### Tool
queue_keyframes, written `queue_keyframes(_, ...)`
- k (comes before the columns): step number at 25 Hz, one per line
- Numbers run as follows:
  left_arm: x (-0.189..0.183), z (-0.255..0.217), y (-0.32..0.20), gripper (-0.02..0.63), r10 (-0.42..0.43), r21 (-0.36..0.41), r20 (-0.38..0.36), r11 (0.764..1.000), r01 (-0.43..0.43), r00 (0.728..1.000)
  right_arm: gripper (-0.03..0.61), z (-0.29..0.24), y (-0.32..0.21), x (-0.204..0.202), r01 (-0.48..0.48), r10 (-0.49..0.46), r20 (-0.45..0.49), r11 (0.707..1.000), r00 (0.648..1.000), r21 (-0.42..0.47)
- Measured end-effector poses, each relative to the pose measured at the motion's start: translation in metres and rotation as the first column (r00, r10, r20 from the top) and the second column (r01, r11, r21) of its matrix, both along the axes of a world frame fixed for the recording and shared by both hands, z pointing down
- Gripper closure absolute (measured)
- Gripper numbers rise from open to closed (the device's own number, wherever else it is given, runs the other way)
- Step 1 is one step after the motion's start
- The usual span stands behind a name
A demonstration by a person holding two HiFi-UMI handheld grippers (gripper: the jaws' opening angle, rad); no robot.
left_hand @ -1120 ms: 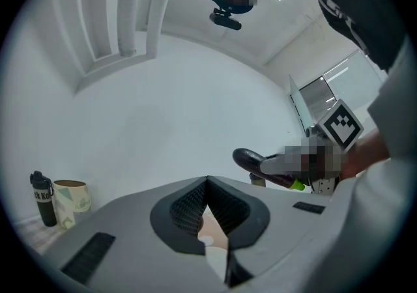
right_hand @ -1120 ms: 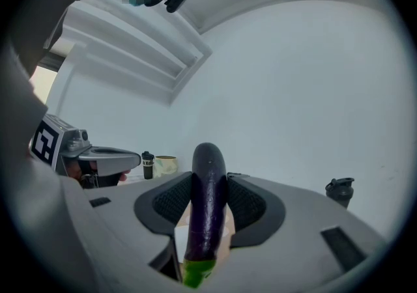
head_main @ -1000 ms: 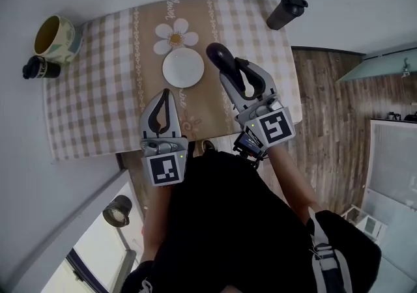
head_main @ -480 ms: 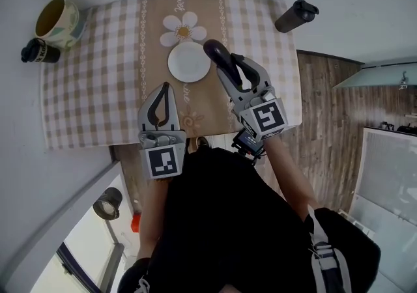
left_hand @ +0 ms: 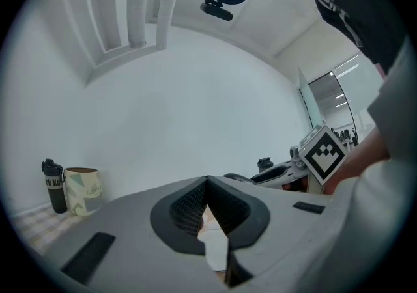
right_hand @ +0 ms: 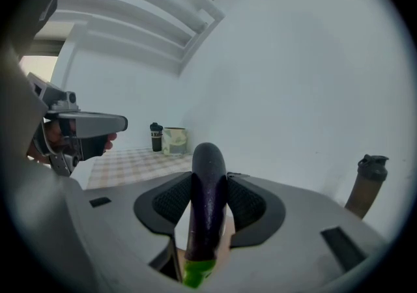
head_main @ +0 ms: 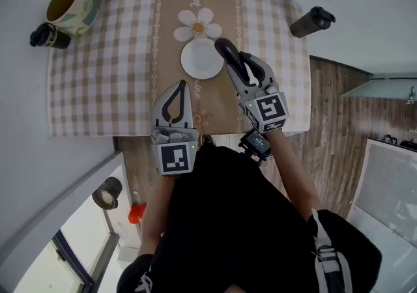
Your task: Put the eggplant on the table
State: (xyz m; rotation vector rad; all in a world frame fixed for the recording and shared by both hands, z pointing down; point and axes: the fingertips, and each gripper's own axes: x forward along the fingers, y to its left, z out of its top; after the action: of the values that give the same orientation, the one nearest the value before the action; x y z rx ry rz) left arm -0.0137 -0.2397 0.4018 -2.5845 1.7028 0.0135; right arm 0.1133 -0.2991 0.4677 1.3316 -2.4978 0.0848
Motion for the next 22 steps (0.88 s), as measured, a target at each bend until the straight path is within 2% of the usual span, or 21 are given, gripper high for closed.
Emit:
queue_keyframes(5,-0.002,0.008,0.001,0.611,0.008,-0.035,0.051,0.999,-0.006,0.999,0.400,0.028,-0.013,-0.005,0.002,-0.002,-0.009,0.998,1.000,-0.056)
queue_keyframes(14,-0.006,0.011,-0.001,0.611,0.002,-0.059,0.042,0.998,0.001,0.999,0.400,0.076,-0.026,-0.021,0.030,-0.038,-0.053,0.988,0.998,-0.152)
queue_keyframes(17,-0.005,0.006,-0.004,0.611,-0.005,-0.028,0.016,1.000,0.005,1.000,0.400,0.094,-0.029,-0.022,0.025,-0.035,-0.047,0.979,0.998,-0.203)
queue_keyframes(22,-0.009,0.010,-0.003,0.611,0.005,-0.031,0.052,1.000,-0.003,0.999,0.400,0.125,-0.032,-0.026,0.020,-0.040,-0.071,0.962,0.997,-0.271)
